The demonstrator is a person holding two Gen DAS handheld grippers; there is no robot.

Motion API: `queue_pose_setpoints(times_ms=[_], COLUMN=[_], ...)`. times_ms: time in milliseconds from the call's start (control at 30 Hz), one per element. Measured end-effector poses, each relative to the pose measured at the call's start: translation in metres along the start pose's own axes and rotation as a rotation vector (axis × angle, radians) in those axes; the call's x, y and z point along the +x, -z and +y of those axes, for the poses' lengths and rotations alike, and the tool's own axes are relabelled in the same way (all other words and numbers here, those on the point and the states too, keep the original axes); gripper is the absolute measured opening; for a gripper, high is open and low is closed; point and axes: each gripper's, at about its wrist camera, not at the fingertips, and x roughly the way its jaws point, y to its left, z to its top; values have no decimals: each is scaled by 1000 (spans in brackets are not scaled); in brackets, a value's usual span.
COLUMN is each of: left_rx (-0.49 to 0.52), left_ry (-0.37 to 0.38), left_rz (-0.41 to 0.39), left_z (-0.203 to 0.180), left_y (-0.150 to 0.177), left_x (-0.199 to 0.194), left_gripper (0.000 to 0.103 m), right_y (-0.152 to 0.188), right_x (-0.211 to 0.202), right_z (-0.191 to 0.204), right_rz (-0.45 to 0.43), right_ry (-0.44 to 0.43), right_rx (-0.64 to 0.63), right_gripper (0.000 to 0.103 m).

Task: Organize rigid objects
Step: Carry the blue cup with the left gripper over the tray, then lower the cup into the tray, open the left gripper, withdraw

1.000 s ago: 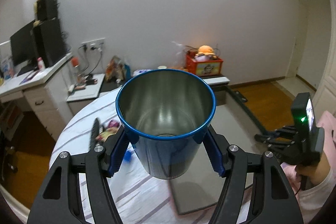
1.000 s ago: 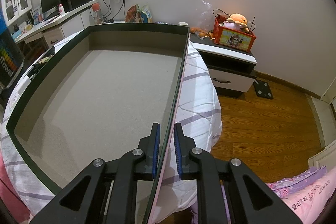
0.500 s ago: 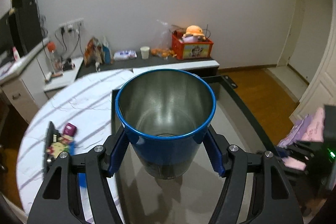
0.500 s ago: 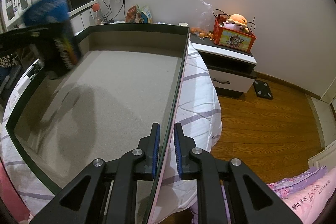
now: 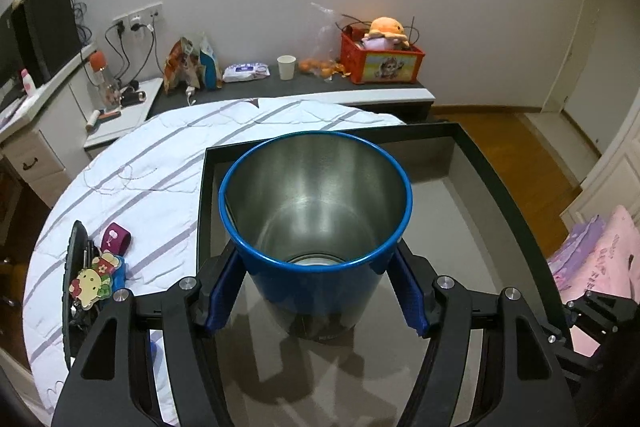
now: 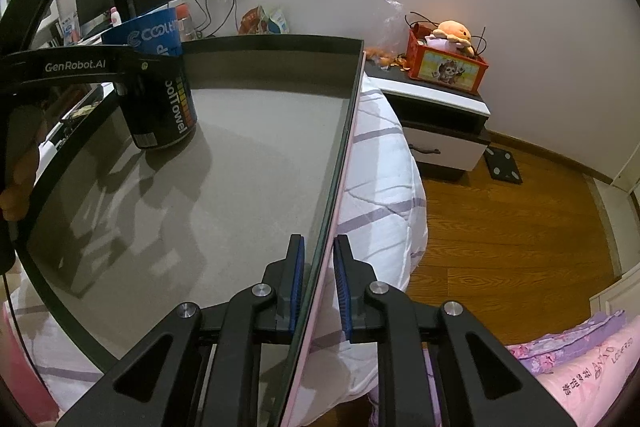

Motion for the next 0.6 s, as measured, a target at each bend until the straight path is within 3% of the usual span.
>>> queue_pose_setpoints(times_ms=[100, 167, 333, 600], left_rx=[11, 12, -32, -84], left_ry=[-38, -71, -54, -47], left_rz=[7, -1, -40, -83], left_z=[3, 5, 20, 42], left_y=[-2, -1, 3, 22], left_x=[3, -2, -23, -56], left_gripper=[73, 88, 99, 100], right_y=[0, 0, -1, -4], right_x=[1, 1, 2, 1], right_z=[-1, -2, -8, -7], right_rz=[4, 6, 17, 63], right_ry=[-4, -12, -37, -41], right_rx=[2, 9, 34, 33], right_gripper=[16, 16, 16, 16])
